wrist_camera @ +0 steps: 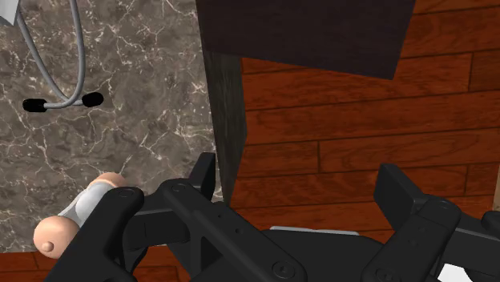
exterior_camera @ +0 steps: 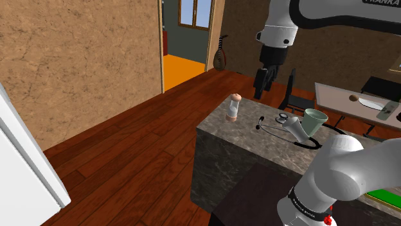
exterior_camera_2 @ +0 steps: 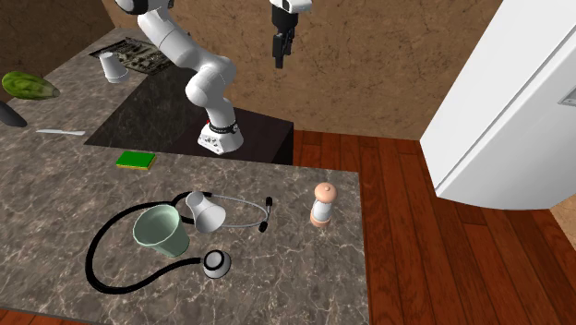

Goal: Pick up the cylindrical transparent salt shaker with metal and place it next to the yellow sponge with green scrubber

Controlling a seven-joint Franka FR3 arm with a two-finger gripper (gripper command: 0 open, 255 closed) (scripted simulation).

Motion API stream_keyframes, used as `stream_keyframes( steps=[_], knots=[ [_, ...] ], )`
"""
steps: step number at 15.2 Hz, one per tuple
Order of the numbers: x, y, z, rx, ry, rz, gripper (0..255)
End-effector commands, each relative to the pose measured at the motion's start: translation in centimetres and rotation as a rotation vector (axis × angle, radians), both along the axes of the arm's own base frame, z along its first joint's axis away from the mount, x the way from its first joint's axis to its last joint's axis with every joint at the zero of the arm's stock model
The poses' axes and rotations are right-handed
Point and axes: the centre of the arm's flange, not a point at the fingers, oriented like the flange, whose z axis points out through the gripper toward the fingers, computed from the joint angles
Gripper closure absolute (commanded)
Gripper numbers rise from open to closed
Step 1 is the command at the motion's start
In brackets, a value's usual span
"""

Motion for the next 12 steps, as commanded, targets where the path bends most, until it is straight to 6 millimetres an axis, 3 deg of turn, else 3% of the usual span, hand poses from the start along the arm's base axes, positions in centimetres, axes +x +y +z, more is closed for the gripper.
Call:
stream_keyframes(
  steps=[1, 12],
  knots=[
    [0.0, 0.0, 0.0, 0.000, 0.000, 0.000, 0],
    [8.0, -10.5, -6.1, 0.001, 0.005, 0.030, 0]
  ],
)
